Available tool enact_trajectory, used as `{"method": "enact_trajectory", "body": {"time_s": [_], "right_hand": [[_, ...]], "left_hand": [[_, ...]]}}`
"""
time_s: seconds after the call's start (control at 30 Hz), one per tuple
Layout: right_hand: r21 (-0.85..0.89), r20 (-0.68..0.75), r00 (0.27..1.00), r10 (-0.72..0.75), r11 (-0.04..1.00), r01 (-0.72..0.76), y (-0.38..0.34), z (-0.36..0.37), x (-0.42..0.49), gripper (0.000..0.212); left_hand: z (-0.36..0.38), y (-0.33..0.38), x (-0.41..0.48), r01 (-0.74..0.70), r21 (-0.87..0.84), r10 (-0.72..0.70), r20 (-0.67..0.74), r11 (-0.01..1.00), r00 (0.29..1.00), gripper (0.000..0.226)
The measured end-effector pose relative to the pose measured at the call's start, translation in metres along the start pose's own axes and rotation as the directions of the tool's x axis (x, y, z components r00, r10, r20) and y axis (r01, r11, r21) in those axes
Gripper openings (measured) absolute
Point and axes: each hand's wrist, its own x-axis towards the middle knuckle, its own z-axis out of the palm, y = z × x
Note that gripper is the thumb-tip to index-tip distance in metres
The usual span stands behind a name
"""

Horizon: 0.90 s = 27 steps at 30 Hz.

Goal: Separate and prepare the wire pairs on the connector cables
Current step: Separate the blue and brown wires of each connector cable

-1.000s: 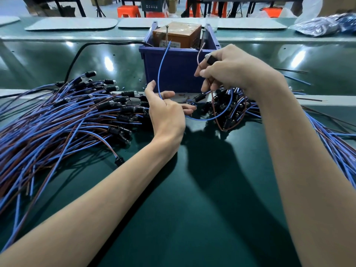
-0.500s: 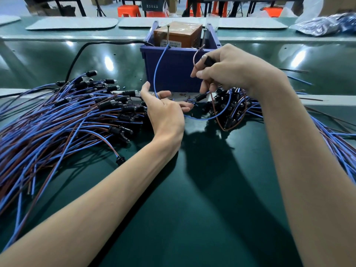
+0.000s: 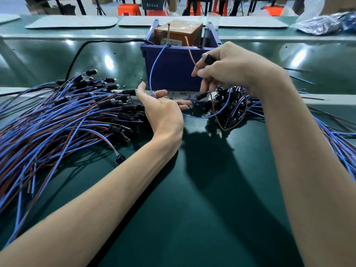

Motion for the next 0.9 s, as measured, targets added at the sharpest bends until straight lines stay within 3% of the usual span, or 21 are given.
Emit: {"method": "enact_trajectory", "body": {"time_s": [0.2, 0.4, 0.67, 0.9], "right_hand": [[0.059, -0.088, 0.993, 0.079, 0.996, -0.074, 0.008, -0.004, 0.007, 0.022], [0.146, -0.156, 0.977, 0.146, 0.982, -0.124, 0.013, -0.007, 0.012, 0.019], [0.249, -0.185, 0.966, 0.184, 0.959, -0.135, 0.016, -0.011, 0.014, 0.019], [0.242, -0.177, 0.967, 0.182, 0.961, -0.136, 0.017, -0.009, 0.016, 0.018]], "left_hand": [[0.000, 0.001, 0.001, -0.063, -0.051, 0.061, -0.045, 0.997, 0.997, 0.061], [0.002, -0.004, 0.003, -0.034, 0.089, 0.024, 0.116, 0.995, 0.993, 0.061], [0.003, -0.004, -0.001, -0.103, 0.109, 0.083, 0.178, 0.989, 0.981, 0.059], [0.003, 0.002, -0.005, -0.269, -0.015, 0.270, 0.044, 0.963, 0.962, 0.055]]}}
